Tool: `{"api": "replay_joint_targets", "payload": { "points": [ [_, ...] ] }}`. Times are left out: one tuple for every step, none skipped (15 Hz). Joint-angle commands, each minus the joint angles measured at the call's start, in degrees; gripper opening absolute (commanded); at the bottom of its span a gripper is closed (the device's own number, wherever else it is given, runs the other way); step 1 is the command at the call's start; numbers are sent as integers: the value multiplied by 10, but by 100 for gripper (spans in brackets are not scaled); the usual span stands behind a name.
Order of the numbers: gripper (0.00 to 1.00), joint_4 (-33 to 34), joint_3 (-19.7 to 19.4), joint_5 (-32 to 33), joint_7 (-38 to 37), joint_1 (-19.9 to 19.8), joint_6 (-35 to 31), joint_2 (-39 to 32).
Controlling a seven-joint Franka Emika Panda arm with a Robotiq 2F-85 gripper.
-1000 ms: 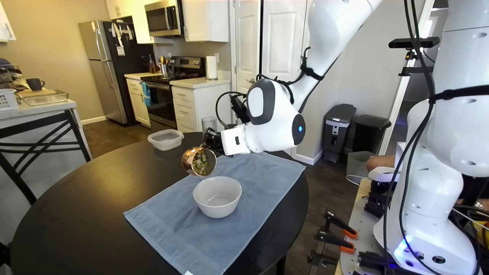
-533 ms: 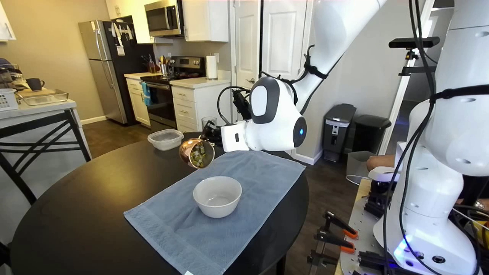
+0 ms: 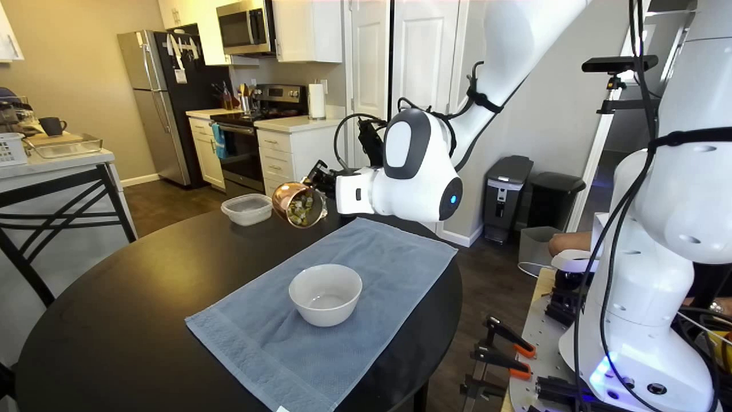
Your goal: Pour the contents inside the cup into the bowl
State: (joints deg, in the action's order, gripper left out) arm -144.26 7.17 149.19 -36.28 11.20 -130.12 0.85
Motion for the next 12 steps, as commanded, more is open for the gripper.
{"api": "replay_joint_targets", "payload": {
  "points": [
    [4, -56, 19, -2, 35, 4, 60, 49],
    [4, -66, 22, -2, 39, 6, 73, 53],
    [4, -76, 25, -1, 43, 8, 86, 56],
    [4, -86, 28, -1, 46, 10, 99, 58],
    [4, -95, 30, -1, 48, 11, 115, 59],
    [4, -104, 33, -1, 53, 13, 131, 59],
    [4, -112, 35, -1, 57, 15, 149, 57],
    [4, -118, 37, -1, 65, 16, 171, 52],
    [4, -124, 38, -1, 73, 16, 191, 46],
    [4, -131, 40, -1, 81, 16, 211, 40],
    [4, -137, 41, -1, 90, 16, 233, 32],
    [4, -142, 43, -1, 100, 16, 255, 24]
  ]
}}
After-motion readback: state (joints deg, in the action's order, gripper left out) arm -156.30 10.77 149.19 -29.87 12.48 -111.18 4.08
